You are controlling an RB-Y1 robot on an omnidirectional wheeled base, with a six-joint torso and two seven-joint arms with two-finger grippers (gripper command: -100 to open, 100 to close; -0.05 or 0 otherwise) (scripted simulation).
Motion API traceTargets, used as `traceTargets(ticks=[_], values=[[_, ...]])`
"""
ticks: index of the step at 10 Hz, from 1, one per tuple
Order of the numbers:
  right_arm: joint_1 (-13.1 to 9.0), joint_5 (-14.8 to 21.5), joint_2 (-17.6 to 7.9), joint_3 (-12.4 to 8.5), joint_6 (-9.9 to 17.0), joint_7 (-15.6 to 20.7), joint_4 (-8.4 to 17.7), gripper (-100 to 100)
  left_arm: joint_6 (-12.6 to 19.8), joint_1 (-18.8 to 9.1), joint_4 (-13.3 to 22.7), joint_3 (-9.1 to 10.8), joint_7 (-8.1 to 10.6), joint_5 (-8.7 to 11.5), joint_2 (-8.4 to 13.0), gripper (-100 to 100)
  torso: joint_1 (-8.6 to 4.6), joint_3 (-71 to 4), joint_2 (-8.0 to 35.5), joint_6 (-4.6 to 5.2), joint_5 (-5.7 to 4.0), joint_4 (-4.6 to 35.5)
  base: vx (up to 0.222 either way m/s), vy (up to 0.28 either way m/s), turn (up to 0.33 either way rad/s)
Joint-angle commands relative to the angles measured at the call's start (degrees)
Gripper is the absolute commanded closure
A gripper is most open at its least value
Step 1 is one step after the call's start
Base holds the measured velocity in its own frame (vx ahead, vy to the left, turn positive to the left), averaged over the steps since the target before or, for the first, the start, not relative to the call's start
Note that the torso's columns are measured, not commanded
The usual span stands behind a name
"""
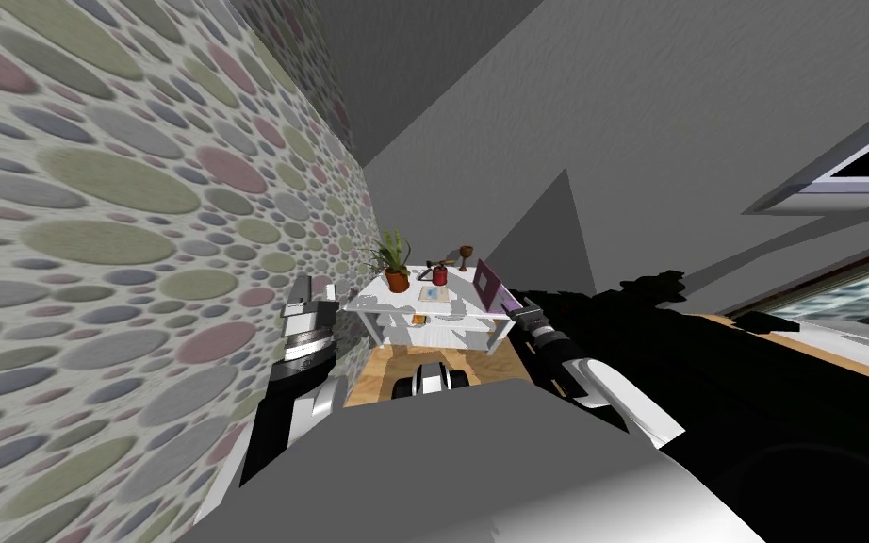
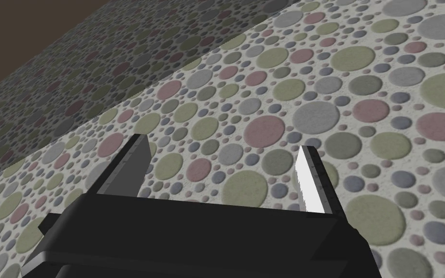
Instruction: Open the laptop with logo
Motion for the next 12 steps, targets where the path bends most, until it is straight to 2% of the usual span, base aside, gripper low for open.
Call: traceTargets(ticks=[1, 7, 10, 11, 12], values=[[0.5, 3.4, -2.3, -0.6, 2.2, 1.1, 0.8, -100, 0.0, 0.0, 0.0, 0.00, 0.00, 0.0, 0.0, 0, 0.03, 0.0, -0.1, -0.01, 0.02, 0.0, 0.050, 0.055, 0.026], [1.8, 13.0, -7.2, -3.1, 6.4, 4.6, 3.6, -100, 0.0, 0.0, 0.0, 0.00, 0.00, 0.0, 0.0, 0, 0.01, 0.0, -0.1, 0.00, 0.01, 0.0, 0.056, 0.058, 0.066], [1.9, 14.4, -7.9, -3.4, 7.0, 5.1, 4.0, -100, 0.0, 0.0, 0.0, 0.01, 0.00, 0.0, 0.0, 0, -0.07, 0.0, 0.0, 0.01, -0.02, 0.0, 0.038, 0.029, 0.025], [2.3, 16.7, -9.2, -4.0, 8.1, 6.0, 4.6, -100, 0.0, 0.0, 0.0, 0.01, 0.00, 0.0, 0.0, 0, -0.07, 0.0, 0.0, 0.01, -0.02, 0.0, 0.043, 0.041, 0.084], [2.4, 17.6, -9.7, -4.3, 8.4, 6.3, 4.8, -100, 0.0, 0.0, 0.0, 0.00, 0.00, 0.0, 0.0, 0, 0.04, 0.0, -0.1, -0.01, 0.01, 0.0, 0.056, 0.049, 0.069]])
